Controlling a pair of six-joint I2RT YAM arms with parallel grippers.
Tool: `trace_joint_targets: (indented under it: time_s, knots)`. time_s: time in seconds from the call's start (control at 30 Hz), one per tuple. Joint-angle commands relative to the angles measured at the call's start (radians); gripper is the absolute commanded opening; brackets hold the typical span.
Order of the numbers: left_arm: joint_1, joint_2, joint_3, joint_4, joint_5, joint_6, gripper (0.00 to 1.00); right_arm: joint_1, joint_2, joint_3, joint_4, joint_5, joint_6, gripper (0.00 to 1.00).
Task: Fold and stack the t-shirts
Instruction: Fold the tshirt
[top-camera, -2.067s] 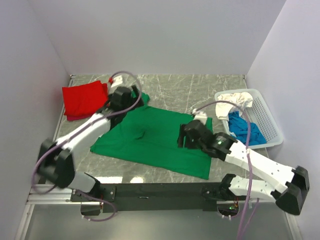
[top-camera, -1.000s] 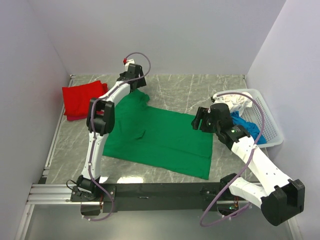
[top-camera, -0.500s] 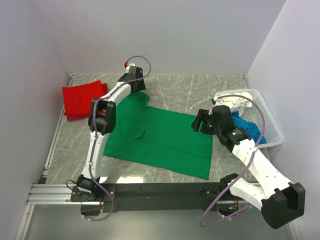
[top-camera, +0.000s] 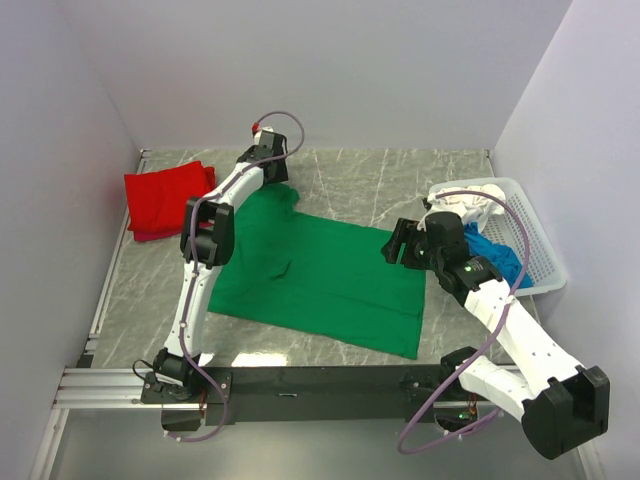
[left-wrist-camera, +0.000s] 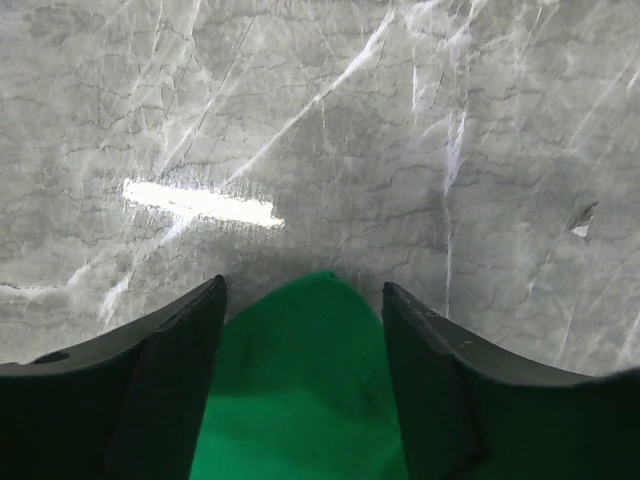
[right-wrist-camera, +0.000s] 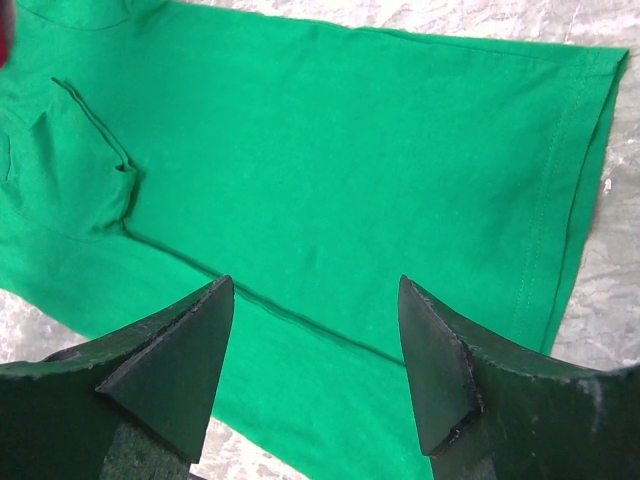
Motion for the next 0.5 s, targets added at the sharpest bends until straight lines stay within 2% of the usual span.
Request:
trace_joint_targets:
  time_s: [0.0, 0.1, 0.23, 0.27, 0.47]
  knots:
    - [-0.003, 0.020, 0.042, -0.030, -0.006, 0.029, 0.66, -0.010, -0.025, -0.010, 0.038, -0.009, 0.000, 0.73]
    - [-0.003, 0.015, 0.033, -0.026, -0.010, 0.029, 0.52, -0.011, -0.028, -0.010, 0.036, -0.010, 0.000, 0.73]
    - [-0.003, 0.003, 0.019, -0.016, -0.016, 0.034, 0.42, -0.013, -0.028, -0.010, 0.036, -0.009, 0.000, 0.73]
    - [-0.003, -0.006, 0.015, -0.008, -0.016, 0.035, 0.36, -0.014, -0.028, -0.013, 0.038, -0.009, -0.001, 0.73]
    - [-0.003, -0.020, 0.007, 0.007, -0.013, 0.049, 0.22, -0.022, 0.018, -0.019, 0.050, 0.010, 0.000, 0.73]
